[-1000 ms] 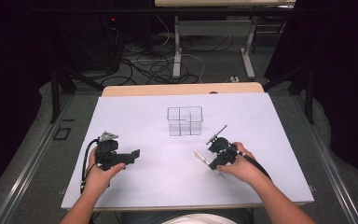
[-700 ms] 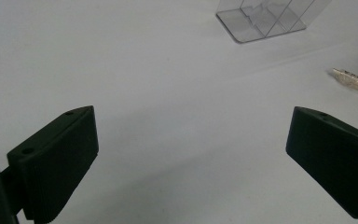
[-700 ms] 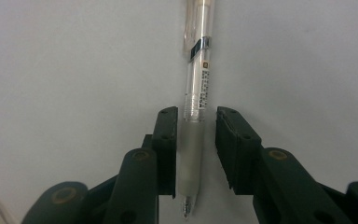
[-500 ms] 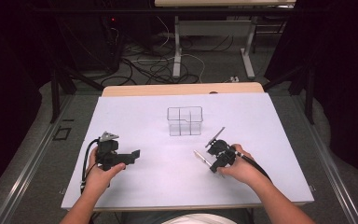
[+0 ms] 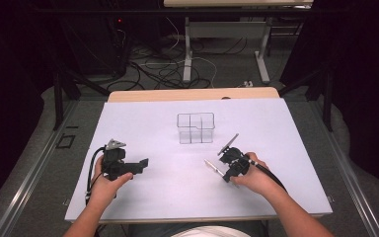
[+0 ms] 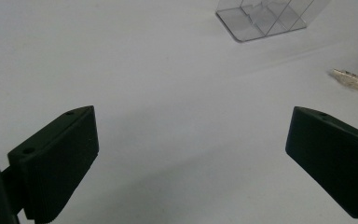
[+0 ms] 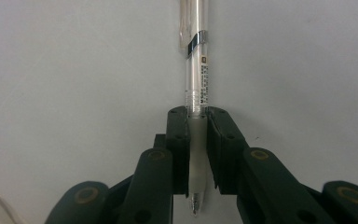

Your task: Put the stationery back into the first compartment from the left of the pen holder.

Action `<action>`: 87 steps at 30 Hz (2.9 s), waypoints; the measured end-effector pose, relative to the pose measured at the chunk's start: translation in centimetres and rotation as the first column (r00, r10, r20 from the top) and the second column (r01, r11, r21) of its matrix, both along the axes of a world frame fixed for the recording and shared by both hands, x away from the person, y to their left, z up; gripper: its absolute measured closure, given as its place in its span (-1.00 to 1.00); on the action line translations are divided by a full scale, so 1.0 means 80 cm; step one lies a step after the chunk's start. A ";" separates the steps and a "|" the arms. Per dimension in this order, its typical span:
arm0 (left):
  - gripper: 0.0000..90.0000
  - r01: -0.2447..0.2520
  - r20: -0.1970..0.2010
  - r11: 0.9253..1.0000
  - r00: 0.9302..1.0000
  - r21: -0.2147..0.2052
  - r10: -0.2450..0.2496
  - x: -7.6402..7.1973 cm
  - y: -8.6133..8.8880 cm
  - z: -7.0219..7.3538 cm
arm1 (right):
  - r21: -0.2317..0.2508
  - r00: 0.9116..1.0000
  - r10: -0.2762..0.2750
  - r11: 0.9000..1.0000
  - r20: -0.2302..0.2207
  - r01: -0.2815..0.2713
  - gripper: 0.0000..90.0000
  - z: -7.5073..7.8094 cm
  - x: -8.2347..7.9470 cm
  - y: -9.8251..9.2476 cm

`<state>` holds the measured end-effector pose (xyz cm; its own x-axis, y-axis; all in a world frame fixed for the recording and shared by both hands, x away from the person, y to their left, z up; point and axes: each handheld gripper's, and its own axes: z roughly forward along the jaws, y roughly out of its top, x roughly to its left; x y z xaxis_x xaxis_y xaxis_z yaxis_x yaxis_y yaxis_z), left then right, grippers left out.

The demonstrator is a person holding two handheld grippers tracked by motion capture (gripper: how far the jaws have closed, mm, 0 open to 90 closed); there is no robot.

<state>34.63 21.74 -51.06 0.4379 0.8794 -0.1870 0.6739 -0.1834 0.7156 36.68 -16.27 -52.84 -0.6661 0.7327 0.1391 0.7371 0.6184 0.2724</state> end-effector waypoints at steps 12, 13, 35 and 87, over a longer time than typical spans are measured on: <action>-0.95 -0.002 0.002 1.000 1.000 0.002 0.002 0.000 0.000 0.000 | -0.013 0.997 0.038 0.999 0.068 -0.037 0.77 0.011 -0.001 0.002; -0.94 0.000 0.002 1.000 1.000 0.003 0.000 0.000 0.000 0.000 | -0.014 0.996 0.031 0.999 0.088 -0.030 0.77 0.012 -0.002 0.003; -0.93 -0.016 0.001 1.000 1.000 0.013 0.016 0.004 0.002 0.000 | -0.279 0.673 0.397 0.918 0.624 -0.283 0.77 0.037 -0.026 0.033; -0.36 0.164 0.060 0.978 0.983 0.132 -0.173 0.000 -0.038 0.033 | -0.976 -0.278 0.935 0.212 0.220 -0.057 0.77 0.047 -0.069 0.070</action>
<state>34.67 18.74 -48.46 0.5900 0.8063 -0.0427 0.5743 -0.3818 0.7242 31.14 -10.67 -49.06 0.0099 -0.5067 -0.8620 -0.5012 0.7435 -0.4428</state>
